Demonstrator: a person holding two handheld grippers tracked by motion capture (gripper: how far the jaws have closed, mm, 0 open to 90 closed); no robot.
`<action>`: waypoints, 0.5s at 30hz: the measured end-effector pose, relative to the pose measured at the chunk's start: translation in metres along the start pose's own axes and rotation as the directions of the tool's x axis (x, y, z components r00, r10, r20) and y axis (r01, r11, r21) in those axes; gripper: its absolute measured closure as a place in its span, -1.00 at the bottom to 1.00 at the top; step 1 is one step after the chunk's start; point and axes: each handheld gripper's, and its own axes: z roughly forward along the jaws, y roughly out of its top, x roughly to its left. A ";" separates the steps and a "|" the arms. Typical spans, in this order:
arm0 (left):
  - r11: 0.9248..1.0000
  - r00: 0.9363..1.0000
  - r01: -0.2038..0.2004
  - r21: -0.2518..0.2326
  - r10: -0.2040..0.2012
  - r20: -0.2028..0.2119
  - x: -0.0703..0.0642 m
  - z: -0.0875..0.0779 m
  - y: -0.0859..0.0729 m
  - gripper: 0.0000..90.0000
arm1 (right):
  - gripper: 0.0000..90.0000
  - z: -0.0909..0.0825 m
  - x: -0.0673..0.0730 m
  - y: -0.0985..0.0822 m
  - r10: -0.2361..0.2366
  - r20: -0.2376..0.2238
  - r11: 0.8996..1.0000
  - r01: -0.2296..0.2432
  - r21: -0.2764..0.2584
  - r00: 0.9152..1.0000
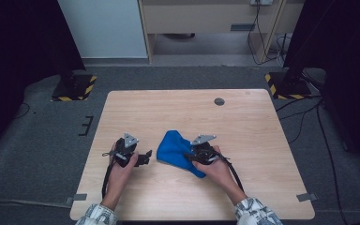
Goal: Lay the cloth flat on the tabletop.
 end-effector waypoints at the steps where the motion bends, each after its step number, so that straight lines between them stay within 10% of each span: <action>1: 1.000 1.000 -0.001 0.000 0.001 0.001 -0.001 0.000 0.000 -0.87 | 0.14 -0.003 0.001 0.001 -0.004 0.025 1.000 0.004 0.003 1.000; 9: 1.000 1.000 -0.003 -0.012 0.003 0.001 -0.007 -0.004 0.003 -0.87 | -0.60 -0.036 -0.001 0.005 0.004 0.051 1.000 -0.002 -0.031 0.999; 15: 1.000 0.999 -0.014 -0.001 0.014 0.031 -0.022 -0.011 0.005 -0.85 | -0.29 -0.066 -0.005 -0.004 -0.009 0.111 0.999 0.014 -0.039 0.994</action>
